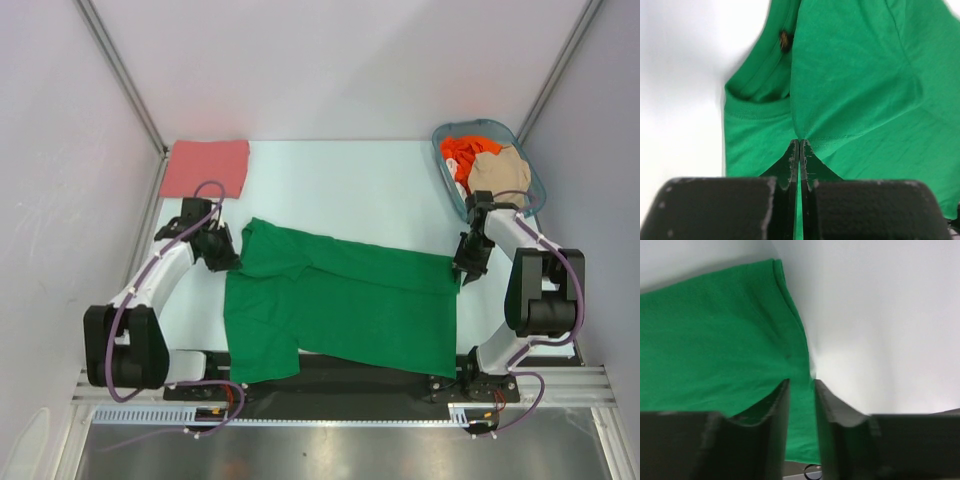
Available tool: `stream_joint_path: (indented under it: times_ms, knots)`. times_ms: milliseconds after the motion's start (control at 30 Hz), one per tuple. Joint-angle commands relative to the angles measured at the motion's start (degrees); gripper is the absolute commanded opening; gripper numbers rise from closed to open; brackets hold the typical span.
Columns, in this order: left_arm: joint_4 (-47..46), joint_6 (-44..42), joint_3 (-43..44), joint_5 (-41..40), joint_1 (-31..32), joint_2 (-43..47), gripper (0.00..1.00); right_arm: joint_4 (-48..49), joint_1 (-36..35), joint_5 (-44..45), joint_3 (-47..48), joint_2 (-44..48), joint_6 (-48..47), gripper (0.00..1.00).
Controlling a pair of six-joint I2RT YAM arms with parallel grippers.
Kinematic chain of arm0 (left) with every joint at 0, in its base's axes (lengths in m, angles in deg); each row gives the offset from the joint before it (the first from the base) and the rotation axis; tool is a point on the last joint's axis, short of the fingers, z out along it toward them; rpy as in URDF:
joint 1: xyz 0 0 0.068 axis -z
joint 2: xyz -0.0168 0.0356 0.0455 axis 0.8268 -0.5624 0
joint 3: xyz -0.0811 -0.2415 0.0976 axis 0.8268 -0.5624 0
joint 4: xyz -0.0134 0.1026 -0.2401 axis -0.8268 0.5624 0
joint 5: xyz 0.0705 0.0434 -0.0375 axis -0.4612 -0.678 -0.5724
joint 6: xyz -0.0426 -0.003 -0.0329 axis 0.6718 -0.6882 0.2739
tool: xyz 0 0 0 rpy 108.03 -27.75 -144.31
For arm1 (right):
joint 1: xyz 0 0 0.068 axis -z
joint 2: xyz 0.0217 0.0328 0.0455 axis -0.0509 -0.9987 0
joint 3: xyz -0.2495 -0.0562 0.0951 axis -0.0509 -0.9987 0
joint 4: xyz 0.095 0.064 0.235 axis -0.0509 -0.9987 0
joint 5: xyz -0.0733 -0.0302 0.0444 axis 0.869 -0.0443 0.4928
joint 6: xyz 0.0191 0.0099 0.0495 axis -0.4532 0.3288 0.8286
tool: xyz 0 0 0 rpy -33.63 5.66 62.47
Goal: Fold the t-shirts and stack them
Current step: Fold the tshirt
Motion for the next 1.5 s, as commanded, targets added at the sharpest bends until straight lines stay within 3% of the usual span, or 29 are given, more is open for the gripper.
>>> stream_joint_path:
  times_ms: [0,100,500,633,733,767,833,900,1033,1167,1267,1467]
  knots:
    - [0.45,0.39,-3.17,0.17,-0.48,4.54,0.01,-1.69,0.35,-0.97,2.15,2.32,0.33,0.34]
    - [-0.33,1.01,-5.11,1.93,-0.40,6.48,0.00,-2.05,0.35,-2.81,4.35,2.85,0.25,0.43]
    - [2.47,3.82,-0.64,0.27,-0.48,8.15,0.00,-0.30,-1.93,-8.52,7.87,2.14,-1.51,0.44]
    - [3.45,5.57,-1.77,0.80,-0.48,8.50,0.00,2.43,-9.73,-13.45,8.23,3.99,-0.73,0.55]
    - [2.74,6.11,-2.92,1.49,-0.48,8.16,0.00,12.60,-14.83,-25.38,5.25,6.19,2.60,0.60]
    - [2.48,6.11,-2.66,1.84,-0.48,7.63,0.00,16.55,-19.38,-28.37,4.19,6.89,4.19,0.61]
    - [2.21,5.84,-2.22,0.80,-0.48,6.84,0.00,30.86,-23.97,-32.97,-0.11,6.81,12.14,0.61]
    - [0.99,5.32,-1.69,0.53,-0.48,5.87,0.00,46.98,-31.79,-30.26,-4.32,5.58,17.27,0.55]
    - [-3.05,3.83,0.59,-1.93,-0.48,1.92,0.00,60.16,-41.56,-22.87,-3.03,-2.05,25.72,0.40]
    - [-6.04,2.94,3.31,-2.37,-0.48,-3.35,0.00,62.29,-47.01,-18.76,3.20,-10.75,30.47,0.36]
    - [-7.10,2.33,3.85,-2.28,-0.48,-6.69,0.00,61.76,-48.95,-16.46,4.97,-14.54,33.81,0.44]
    - [-8.60,1.80,1.83,-2.37,-0.48,-6.79,0.00,61.77,-51.15,-12.85,4.53,-16.83,36.89,0.45]
